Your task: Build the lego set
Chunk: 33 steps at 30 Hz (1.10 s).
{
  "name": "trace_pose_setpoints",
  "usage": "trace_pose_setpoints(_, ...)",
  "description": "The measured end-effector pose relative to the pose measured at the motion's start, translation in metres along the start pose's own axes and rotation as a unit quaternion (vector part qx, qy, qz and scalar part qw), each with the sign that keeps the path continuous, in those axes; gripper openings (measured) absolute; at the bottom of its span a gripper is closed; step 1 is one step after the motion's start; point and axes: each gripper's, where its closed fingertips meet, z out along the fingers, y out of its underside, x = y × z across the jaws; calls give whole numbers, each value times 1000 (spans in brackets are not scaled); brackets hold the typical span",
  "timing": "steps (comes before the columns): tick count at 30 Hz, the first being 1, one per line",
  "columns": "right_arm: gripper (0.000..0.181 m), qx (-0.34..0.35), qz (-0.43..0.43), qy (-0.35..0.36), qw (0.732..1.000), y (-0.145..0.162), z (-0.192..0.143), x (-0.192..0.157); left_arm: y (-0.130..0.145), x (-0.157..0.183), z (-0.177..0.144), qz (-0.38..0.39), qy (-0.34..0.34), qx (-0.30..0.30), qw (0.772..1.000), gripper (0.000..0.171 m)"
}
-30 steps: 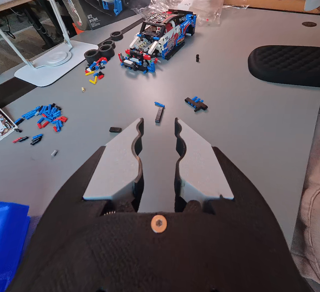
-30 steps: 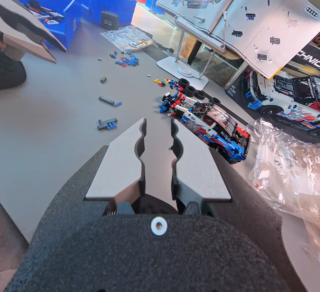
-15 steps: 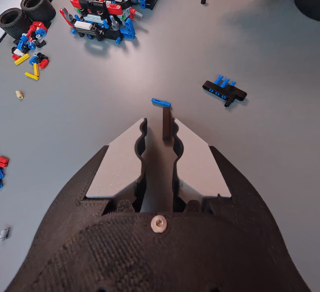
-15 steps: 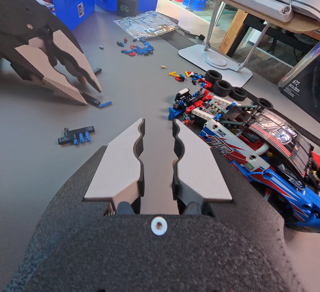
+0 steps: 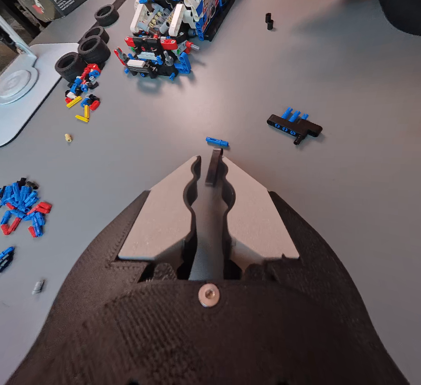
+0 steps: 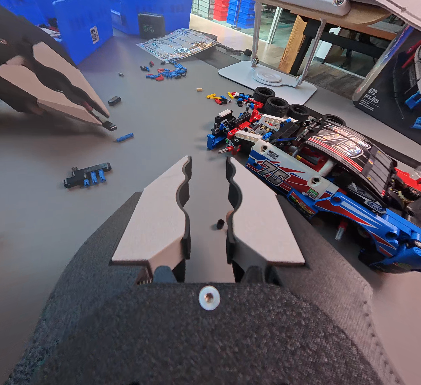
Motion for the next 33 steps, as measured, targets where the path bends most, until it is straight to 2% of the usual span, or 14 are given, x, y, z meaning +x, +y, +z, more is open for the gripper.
trace_pose_setpoints(4,37,-45,-25,14,999,6,2,13,-7,-14,-15,-49,-35,33,998,33)
trace_pose_setpoints(7,47,-124,-135,32,983,9,2,41,-16,-20,-25,-100,-34,72,992,36)
trace_pose_setpoints(9,52,-185,-211,28,959,9,4,65,-19,-23,-29,-116,-32,85,989,36)
trace_pose_setpoints(13,79,-280,-337,-19,899,7,21,99,-17,-24,-29,-114,-35,82,990,35)
trace_pose_setpoints(14,90,-304,-360,-42,881,10,27,104,-16,-24,-29,-110,-35,80,990,35)
trace_pose_setpoints(18,117,-393,-349,-154,837,28,52,113,-13,-25,-28,-100,-39,73,992,34)
trace_pose_setpoints(22,127,-475,-320,-232,786,59,63,122,-9,-30,-30,-105,-45,69,991,32)
trace_pose_setpoints(25,116,-483,-309,-256,778,61,69,123,-6,-34,-31,-115,-48,69,990,30)
trace_pose_setpoints(28,111,-461,-260,-274,803,56,70,121,-4,-35,-29,-127,-39,69,989,30)
trace_pose_setpoints(33,109,-412,-116,-316,847,45,56,125,-2,-29,-24,-128,-25,63,989,30)
